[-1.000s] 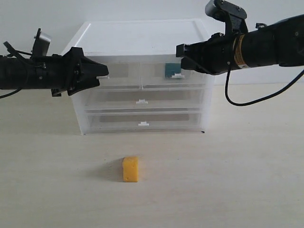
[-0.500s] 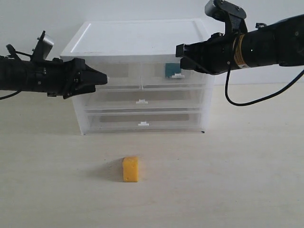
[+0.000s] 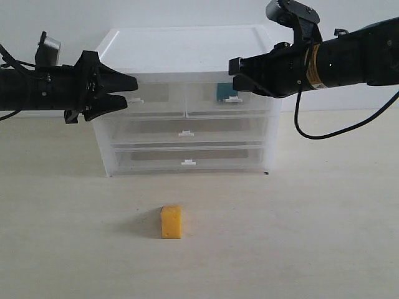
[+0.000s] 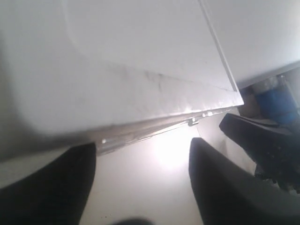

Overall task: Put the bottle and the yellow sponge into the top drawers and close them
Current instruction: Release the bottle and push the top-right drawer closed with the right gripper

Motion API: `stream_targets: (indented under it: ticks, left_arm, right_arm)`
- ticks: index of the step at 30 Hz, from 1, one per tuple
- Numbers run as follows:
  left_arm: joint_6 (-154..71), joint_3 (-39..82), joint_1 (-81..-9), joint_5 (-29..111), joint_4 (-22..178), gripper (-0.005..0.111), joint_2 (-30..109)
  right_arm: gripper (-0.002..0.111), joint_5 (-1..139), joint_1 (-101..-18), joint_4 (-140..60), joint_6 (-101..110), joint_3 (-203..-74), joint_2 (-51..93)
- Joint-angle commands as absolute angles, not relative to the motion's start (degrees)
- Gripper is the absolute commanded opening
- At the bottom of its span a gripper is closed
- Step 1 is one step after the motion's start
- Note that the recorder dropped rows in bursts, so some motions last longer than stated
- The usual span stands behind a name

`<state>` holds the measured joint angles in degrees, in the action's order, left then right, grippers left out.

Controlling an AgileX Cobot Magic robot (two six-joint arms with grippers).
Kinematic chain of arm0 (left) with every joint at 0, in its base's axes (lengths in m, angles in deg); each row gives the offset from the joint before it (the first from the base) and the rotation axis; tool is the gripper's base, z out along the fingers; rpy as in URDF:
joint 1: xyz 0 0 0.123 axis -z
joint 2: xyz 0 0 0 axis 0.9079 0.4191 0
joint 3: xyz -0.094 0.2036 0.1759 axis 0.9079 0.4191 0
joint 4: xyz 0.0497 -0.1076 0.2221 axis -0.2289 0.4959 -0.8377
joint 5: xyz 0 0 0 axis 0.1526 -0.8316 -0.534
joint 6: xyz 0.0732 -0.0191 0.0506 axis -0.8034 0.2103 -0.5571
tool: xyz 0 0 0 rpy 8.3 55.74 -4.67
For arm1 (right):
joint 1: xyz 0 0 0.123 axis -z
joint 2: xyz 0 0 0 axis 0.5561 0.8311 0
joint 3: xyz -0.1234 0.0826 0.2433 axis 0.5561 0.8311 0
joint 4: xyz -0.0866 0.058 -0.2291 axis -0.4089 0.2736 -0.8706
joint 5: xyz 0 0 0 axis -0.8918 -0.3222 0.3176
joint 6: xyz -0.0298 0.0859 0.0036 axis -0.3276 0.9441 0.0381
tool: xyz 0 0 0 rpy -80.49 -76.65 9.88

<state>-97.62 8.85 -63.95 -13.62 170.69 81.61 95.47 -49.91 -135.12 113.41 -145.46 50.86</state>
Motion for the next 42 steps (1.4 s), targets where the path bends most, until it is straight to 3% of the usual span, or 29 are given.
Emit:
stream_targets:
  ticks: [1, 19, 23, 30, 42]
  left_arm:
    - [-95.6, 8.0, -64.0, -16.3, 172.4, 0.056, 83.2]
    - [-95.9, 5.3, -64.0, -19.2, 175.7, 0.054, 88.3]
    - [-95.9, 5.3, -64.0, -18.8, 176.0, 0.040, 88.3]
    - [-97.0, 5.3, -64.0, -17.9, 177.7, 0.004, 88.3]
    - [-97.1, 6.7, -64.0, -27.0, 176.0, 0.004, 88.0]
  right_arm:
    - [0.000, 97.3, -49.8, -135.9, 112.9, -145.7, 51.1]
    - [0.000, 96.6, -49.8, -138.5, 113.0, -145.7, 51.1]
    - [0.000, 96.6, -49.8, -138.5, 112.7, -145.7, 51.1]
    - [0.000, 96.5, -49.8, -138.5, 112.7, -145.7, 51.1]
    - [0.000, 93.1, -49.8, -138.5, 112.7, -145.7, 51.1]
